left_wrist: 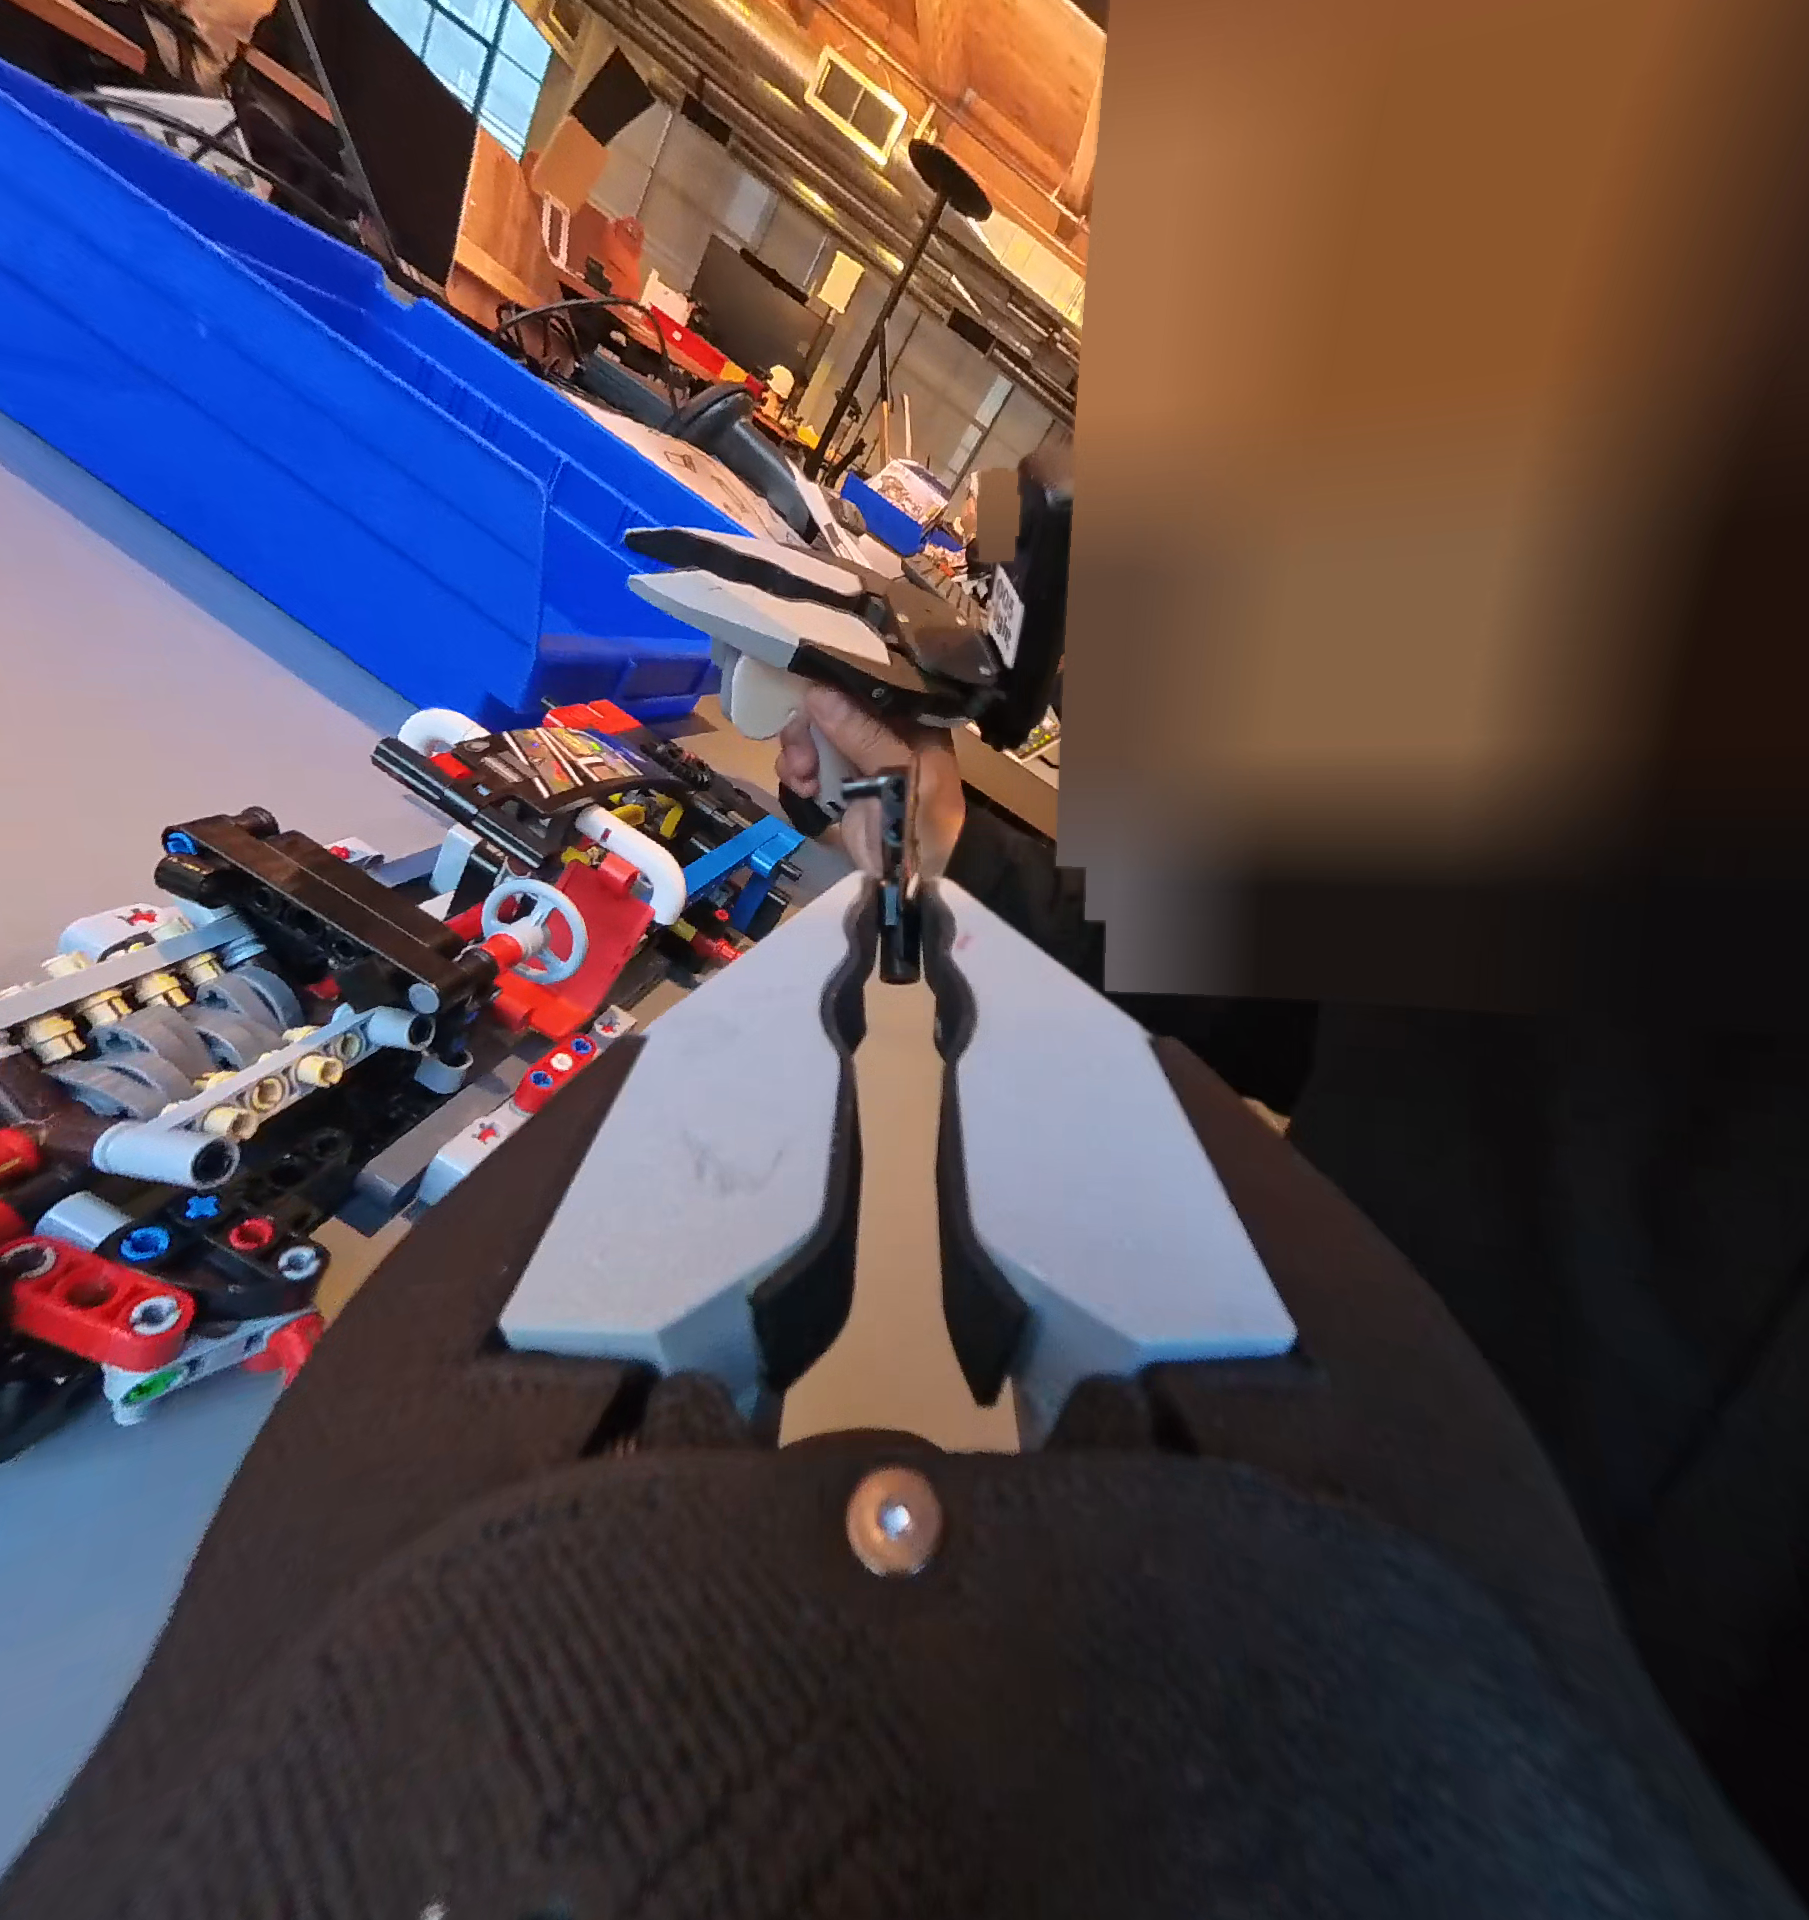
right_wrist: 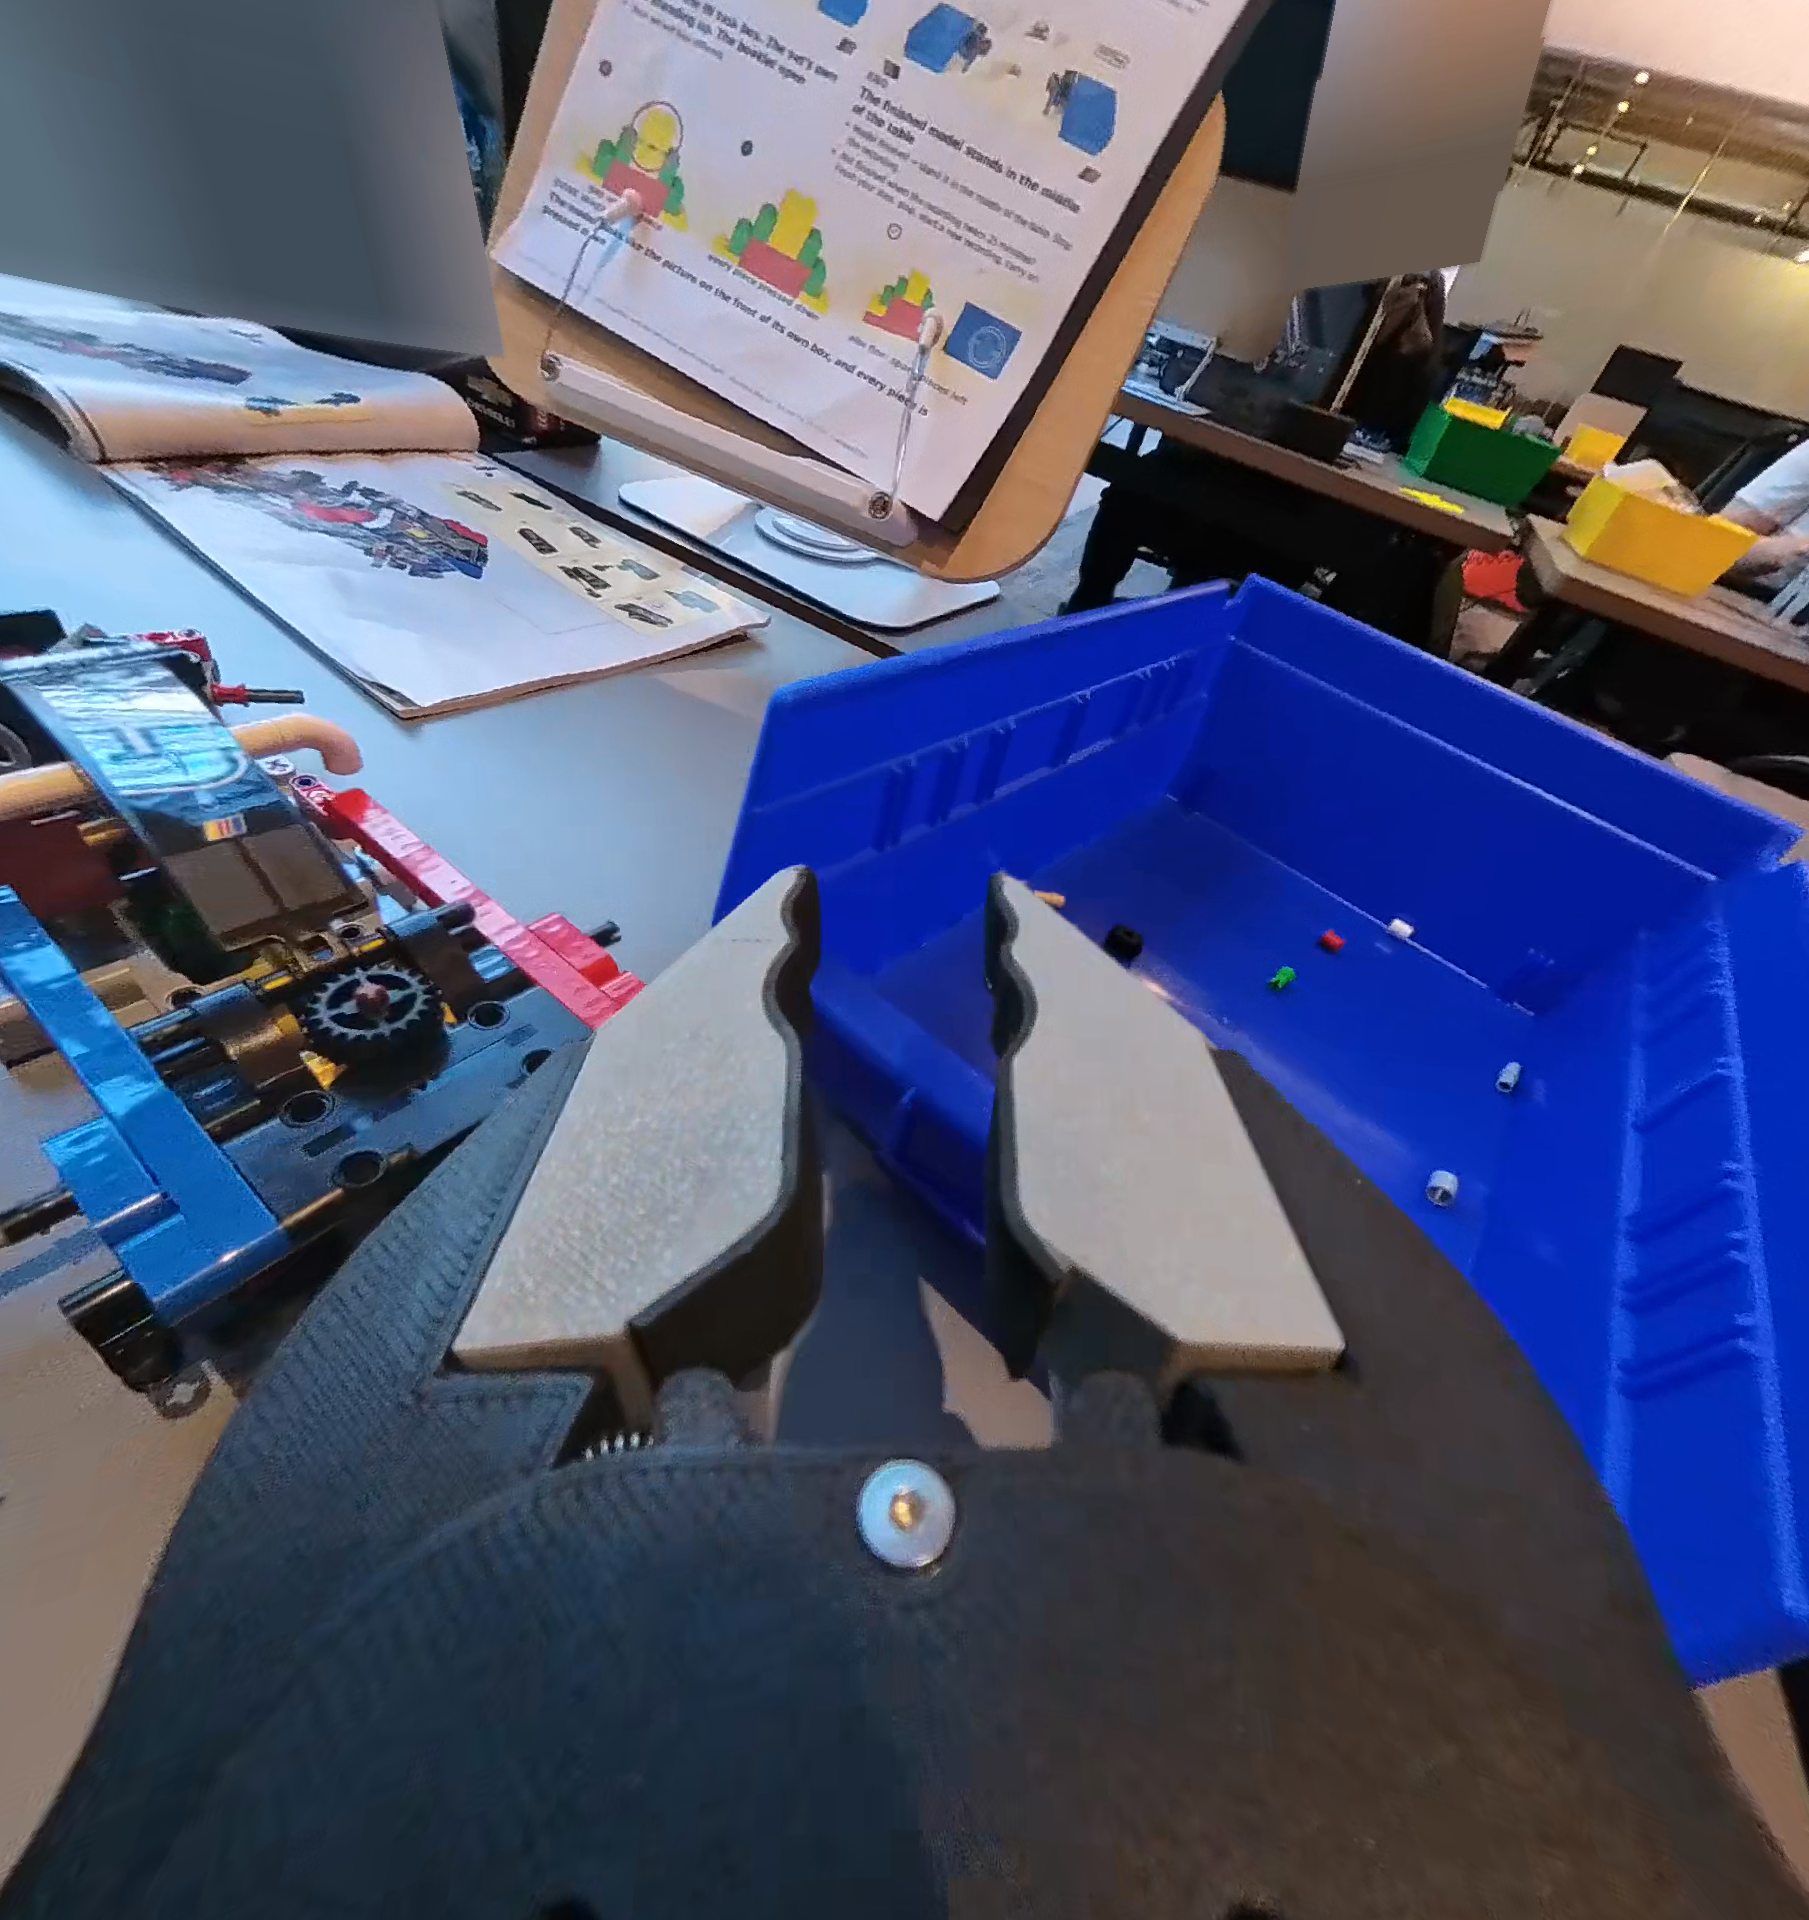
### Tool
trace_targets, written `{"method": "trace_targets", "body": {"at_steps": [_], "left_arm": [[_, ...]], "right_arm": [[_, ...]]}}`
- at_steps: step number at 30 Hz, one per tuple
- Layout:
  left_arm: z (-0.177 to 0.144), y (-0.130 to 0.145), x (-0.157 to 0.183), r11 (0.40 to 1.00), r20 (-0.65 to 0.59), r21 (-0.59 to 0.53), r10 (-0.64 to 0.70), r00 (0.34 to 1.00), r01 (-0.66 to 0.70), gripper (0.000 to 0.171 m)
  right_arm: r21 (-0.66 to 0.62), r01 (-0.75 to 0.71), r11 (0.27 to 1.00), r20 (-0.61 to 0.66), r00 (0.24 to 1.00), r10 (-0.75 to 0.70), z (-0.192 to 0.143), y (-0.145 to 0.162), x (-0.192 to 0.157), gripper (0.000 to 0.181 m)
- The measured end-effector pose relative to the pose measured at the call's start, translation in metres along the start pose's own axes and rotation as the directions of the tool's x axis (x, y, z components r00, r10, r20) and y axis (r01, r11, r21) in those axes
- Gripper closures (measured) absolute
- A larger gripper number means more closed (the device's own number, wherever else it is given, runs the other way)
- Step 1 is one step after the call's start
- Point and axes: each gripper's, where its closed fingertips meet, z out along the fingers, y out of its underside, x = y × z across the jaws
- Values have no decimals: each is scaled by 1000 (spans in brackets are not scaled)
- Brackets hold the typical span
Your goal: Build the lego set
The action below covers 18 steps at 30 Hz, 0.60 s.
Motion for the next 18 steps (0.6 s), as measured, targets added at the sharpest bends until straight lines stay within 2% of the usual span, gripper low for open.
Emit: {"method": "trace_targets", "body": {"at_steps": [6, 11, 18], "left_arm": [[0, 2, -3, 994, 52, -40, 106, 993, -104, 167], [-3, -9, 5, 987, 43, -9, 160, 986, -160, 167], [-2, -5, -1, 1000, -38, 31, -1, 999, 2, 167]], "right_arm": [[-17, -28, 999, 12, 1000, 28, 3, 3, -1, 152], [-9, -43, 999, -27, 999, 42, 3, 2, 7, 152], [-14, -124, 992, -127, 984, 121, -4, 6, 22, 149]]}}
